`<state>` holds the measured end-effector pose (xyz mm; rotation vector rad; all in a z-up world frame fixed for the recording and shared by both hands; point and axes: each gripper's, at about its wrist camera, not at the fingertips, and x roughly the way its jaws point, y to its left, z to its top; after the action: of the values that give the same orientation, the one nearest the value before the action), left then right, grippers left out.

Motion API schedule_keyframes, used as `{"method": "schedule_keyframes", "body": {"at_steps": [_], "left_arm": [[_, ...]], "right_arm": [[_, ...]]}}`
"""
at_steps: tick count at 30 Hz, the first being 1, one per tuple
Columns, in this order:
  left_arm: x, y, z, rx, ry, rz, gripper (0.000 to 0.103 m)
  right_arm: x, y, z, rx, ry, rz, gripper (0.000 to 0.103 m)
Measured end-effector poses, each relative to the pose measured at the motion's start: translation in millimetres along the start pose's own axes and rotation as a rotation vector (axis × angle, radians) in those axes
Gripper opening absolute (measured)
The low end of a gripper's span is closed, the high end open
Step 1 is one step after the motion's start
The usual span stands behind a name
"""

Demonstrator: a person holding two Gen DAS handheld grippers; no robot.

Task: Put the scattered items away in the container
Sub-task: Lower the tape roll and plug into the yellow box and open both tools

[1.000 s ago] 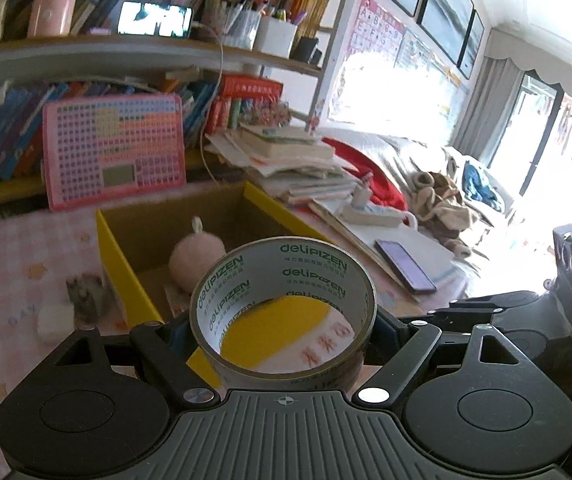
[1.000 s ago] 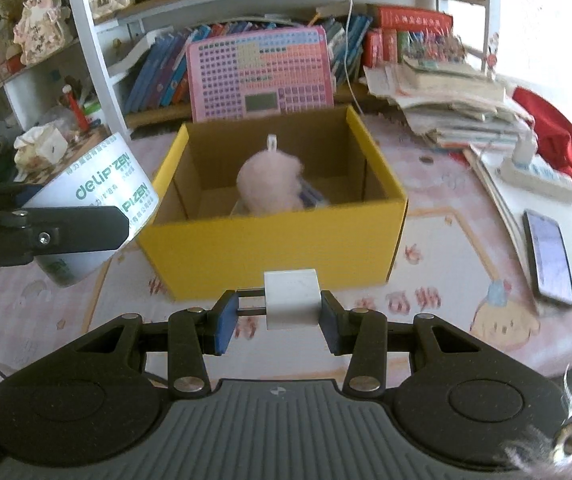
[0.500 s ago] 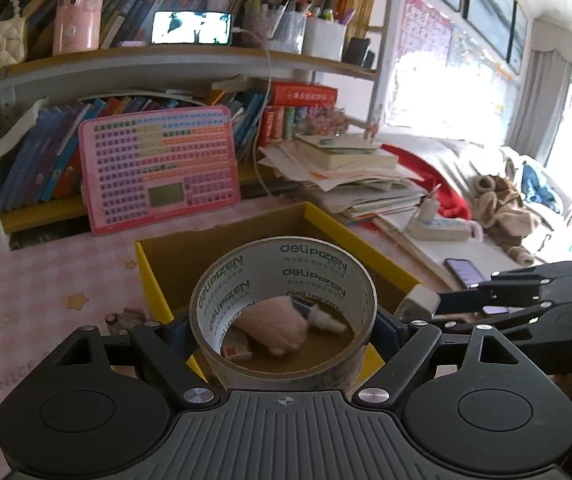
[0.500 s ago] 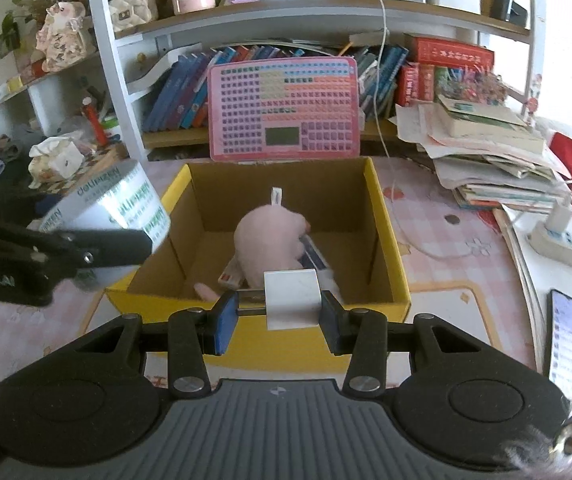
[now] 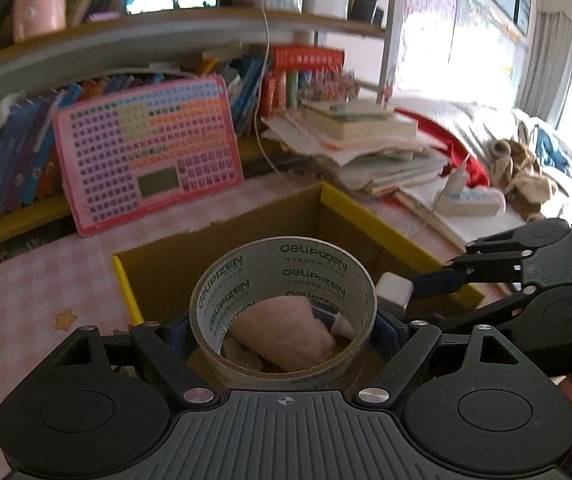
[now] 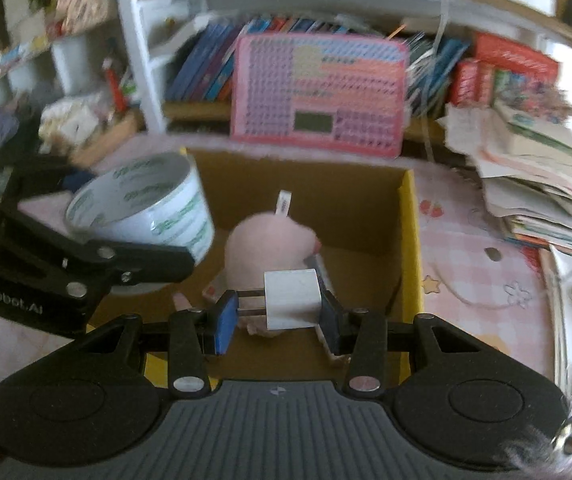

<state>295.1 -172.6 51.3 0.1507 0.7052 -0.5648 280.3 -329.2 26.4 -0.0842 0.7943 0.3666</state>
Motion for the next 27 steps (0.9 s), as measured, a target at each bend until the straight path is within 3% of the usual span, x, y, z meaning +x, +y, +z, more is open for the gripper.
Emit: {"method": "schedule_keyframes", "body": {"at_steps": [7, 14, 19, 27], "left_arm": [[33.0, 6.1, 2.9, 0.025, 0.085, -0.004, 0.085], [57.6, 7.9, -1.6, 0.038, 0.158, 0.006, 0.085], [60.2, 12.3, -2.5, 0.018, 0.174, 0.003, 0.085], [58.4, 10.1, -3.7, 0.004, 0.167, 0.023, 0.086]], "right_arm": [[43.3, -9.8, 6.2, -0.027, 0.181, 0.083, 0.041], [71.5, -12.2, 10.3, -0.069, 0.293, 0.127, 0.041], [77.8, -12.8, 11.7, -0.076, 0.337, 0.148, 0.041], [72.9, -10.3, 9.0, -0.077, 0.329, 0.136, 0.042]]}}
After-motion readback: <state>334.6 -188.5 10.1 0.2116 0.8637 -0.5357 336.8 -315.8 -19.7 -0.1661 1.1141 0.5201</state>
